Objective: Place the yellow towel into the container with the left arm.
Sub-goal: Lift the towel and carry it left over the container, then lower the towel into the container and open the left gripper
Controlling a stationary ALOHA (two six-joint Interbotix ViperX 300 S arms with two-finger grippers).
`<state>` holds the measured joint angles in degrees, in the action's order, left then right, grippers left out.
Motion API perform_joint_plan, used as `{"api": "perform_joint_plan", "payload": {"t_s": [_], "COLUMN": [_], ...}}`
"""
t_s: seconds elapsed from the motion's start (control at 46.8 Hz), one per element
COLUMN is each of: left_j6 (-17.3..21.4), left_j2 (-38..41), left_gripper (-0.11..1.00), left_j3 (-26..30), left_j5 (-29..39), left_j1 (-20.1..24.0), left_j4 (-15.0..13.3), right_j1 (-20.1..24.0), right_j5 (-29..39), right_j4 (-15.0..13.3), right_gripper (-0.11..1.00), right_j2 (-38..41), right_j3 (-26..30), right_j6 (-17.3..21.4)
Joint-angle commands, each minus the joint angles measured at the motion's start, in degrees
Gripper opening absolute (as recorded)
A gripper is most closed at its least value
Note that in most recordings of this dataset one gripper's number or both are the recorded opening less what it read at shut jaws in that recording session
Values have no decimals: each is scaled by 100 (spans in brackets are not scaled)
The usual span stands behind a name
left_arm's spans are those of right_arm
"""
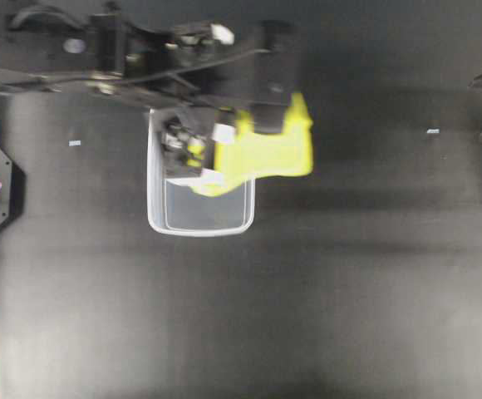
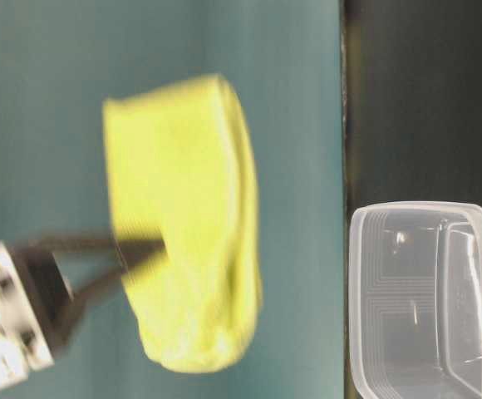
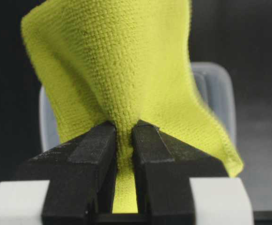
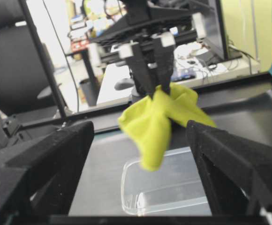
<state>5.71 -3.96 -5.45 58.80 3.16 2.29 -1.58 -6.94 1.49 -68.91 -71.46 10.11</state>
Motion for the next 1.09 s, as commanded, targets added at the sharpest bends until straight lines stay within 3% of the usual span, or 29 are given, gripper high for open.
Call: {"api": "perform_joint_plan", "payload": {"t_s": [0.0,0.214,0.47,0.833,1.068], "left_j6": [44,44,193,290,290], "left_j2": [-510,-905,-844,-721,-413], "left_gripper": [7,7,7,7,8], "left_j3": [-536,-1248,-1696,-2039,-2136], "left_j5": [-167,-545,-1169,-1802,-1837], "left_j1": [26,193,158,237,229], "left_j4": [26,26,18,26,26], "right_j1": [9,9,9,9,18], "right_j5": [-26,-53,-35,-132,-105], "right_j4": [9,9,9,9,9], "right_gripper": [77,77,77,77,77], "right_j2": [26,26,18,9,9], "right_j3": [97,97,97,105,105], "right_j6": [0,18,18,26,18]}}
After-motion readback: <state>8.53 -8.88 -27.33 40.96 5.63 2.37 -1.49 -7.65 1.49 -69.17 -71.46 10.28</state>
